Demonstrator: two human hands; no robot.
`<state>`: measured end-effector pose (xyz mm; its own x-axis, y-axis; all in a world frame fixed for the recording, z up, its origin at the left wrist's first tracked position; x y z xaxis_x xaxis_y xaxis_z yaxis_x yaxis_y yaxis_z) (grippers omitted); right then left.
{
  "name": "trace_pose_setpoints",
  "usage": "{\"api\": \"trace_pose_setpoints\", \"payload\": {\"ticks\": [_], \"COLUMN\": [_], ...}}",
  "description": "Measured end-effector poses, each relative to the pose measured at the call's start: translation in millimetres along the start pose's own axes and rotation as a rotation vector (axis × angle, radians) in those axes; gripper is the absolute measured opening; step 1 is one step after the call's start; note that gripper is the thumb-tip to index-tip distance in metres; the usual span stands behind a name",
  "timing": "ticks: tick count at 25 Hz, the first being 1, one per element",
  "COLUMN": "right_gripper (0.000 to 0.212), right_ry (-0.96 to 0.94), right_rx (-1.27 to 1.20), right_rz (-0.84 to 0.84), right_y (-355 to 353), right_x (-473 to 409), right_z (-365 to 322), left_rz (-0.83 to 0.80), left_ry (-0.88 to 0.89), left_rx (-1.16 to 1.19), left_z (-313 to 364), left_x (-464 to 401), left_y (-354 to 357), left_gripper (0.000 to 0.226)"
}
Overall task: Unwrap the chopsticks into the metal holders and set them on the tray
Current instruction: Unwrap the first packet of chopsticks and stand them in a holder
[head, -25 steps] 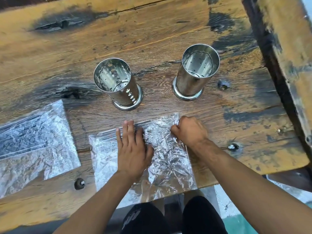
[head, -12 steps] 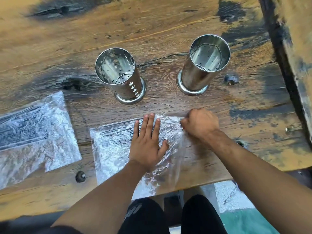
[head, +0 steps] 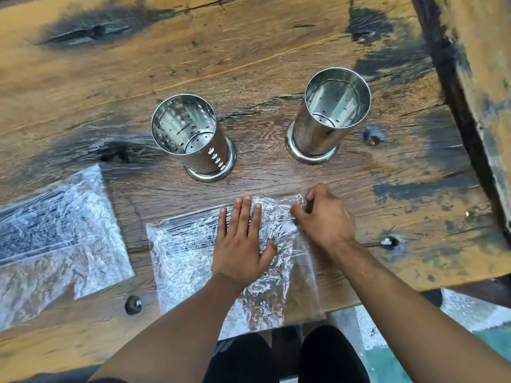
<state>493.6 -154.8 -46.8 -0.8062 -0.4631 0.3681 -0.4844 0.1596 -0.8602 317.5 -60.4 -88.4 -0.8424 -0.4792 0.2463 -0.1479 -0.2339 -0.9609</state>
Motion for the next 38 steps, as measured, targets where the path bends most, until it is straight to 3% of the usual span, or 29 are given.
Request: {"api": "trace_pose_setpoints", "payload": {"ticks": [2, 4, 10, 13, 21, 26, 29, 31, 34, 38], "right_gripper": [0.016, 0.012, 0.007, 0.008, 0.002, 0.035, 0.056, 0.053, 0.04, 0.034], "right_ry": [0.016, 0.046, 0.291, 0.324, 0.284, 0.206, 0.091, 0.005, -0.05, 0.029], "right_rx": [-0.041, -0.131, -0.689, -0.85, -0.834, -0.457, -0.14, -0.011, -0.087, -0.287], "right_rz": [0.033, -0.005, -0.328, -0.42, -0.407, 0.006, -0.201, -0.33, -0.418, -0.516], "right_y": [-3.1, -2.1, 18.5, 12.3, 7.6, -22.7, -1.7, 22.8, 30.3, 18.6], "right_x": [-7.9, -13.6, -23.9, -23.6, -29.5, -6.4, 22.2, 31.1, 27.0, 26.6], "right_z": [5.6, 15.9, 40.1, 40.0, 40.2, 45.4, 22.2, 15.4, 28.2, 61.4], "left_rz": [0.002, 0.01, 0.01, 0.025, 0.021, 0.011, 0.004, 0.01, 0.017, 0.04], "left_ry": [0.004, 0.006, 0.006, 0.002, 0.007, -0.004, -0.005, -0.005, -0.006, 0.003], "left_rx": [0.004, 0.014, 0.014, 0.026, 0.006, -0.001, -0.005, -0.01, -0.014, -0.011], "left_z": [-0.1, 0.4, -1.3, -0.9, -0.3, -1.7, -1.0, -0.8, -0.5, -0.5], "left_x": [0.0, -0.5, 0.3, -0.2, 0.0, -0.5, -0.2, 0.2, -0.4, 0.1], "left_y": [0.4, 0.1, 1.5, -1.2, -1.2, 0.8, 0.2, -1.3, -2.5, -2.0], "left_gripper": [0.082, 0.083, 0.084, 0.082, 0.081, 0.082, 0.082, 0.082, 0.082, 0.081]}}
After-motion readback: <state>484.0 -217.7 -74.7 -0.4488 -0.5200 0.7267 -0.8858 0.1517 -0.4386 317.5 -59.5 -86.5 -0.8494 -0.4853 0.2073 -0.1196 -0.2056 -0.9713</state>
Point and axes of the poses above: each hand's wrist, its own x-axis away from the middle knuckle, its own y-axis out of the palm, z = x × y, the point moved 9 cm from there along -x, towards the middle knuckle, and after that the axes turned 4 degrees about z, right-handed, at the moved point
